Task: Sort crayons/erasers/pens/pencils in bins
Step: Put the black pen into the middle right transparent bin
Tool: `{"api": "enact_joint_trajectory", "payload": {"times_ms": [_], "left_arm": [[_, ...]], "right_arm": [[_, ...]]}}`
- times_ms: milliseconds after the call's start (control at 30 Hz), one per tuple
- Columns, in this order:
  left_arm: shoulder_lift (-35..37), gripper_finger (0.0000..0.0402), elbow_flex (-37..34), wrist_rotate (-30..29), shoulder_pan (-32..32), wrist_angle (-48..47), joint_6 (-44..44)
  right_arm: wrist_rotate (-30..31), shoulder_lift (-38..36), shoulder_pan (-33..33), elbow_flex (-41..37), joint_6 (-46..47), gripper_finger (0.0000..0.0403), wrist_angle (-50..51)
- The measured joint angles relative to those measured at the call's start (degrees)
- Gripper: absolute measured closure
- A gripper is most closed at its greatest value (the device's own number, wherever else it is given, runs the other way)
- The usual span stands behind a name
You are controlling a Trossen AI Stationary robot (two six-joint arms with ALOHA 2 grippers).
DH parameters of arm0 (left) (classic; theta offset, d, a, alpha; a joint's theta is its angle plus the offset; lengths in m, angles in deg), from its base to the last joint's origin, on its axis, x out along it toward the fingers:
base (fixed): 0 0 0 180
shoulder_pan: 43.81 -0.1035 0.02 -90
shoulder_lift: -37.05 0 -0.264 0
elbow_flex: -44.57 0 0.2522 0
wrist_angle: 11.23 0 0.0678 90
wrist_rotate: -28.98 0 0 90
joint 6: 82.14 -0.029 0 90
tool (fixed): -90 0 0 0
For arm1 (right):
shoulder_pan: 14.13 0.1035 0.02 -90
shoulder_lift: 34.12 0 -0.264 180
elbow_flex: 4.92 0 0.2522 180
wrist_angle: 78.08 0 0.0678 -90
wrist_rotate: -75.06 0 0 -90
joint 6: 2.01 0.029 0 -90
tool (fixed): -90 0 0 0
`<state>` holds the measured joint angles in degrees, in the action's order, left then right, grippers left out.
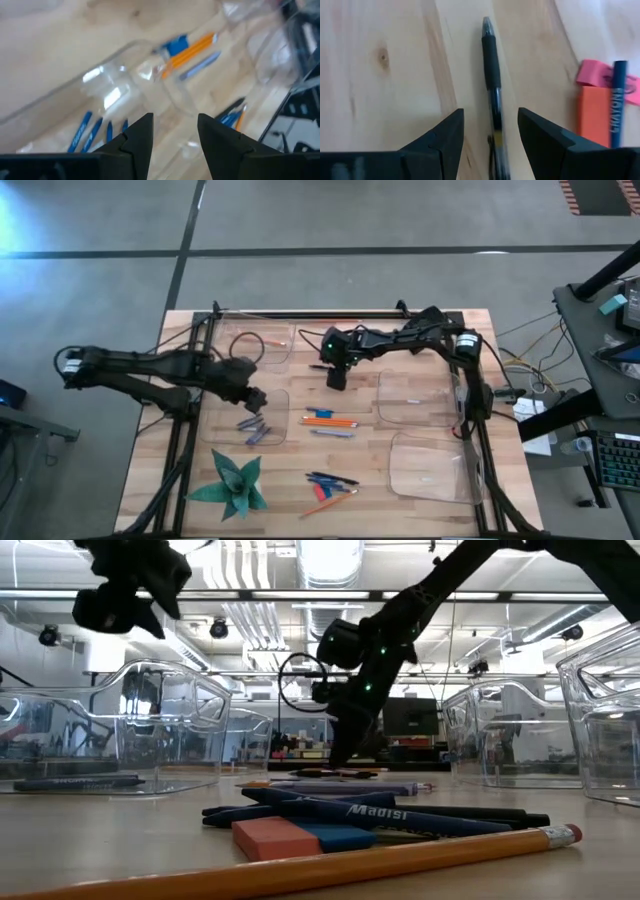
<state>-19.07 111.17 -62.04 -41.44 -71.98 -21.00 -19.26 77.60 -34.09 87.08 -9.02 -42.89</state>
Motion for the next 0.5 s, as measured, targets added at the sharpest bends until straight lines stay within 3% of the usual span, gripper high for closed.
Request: {"api": "enact_joint_trajectory", "payload": {"times_ms": [233,500], "left_arm": [[1.3,0.0261,2.4,-5.3,0.0,-0.1,-1.6],[1.1,0.0261,2.9,-14.8,0.0,0.3,-4.6]], "right_arm": [[0.1,3.3,-0.1,0.2,5.0,0.0238,-2.1],[0.6,4.0,0.1,0.2,7.9,0.0357,-2.0]]}}
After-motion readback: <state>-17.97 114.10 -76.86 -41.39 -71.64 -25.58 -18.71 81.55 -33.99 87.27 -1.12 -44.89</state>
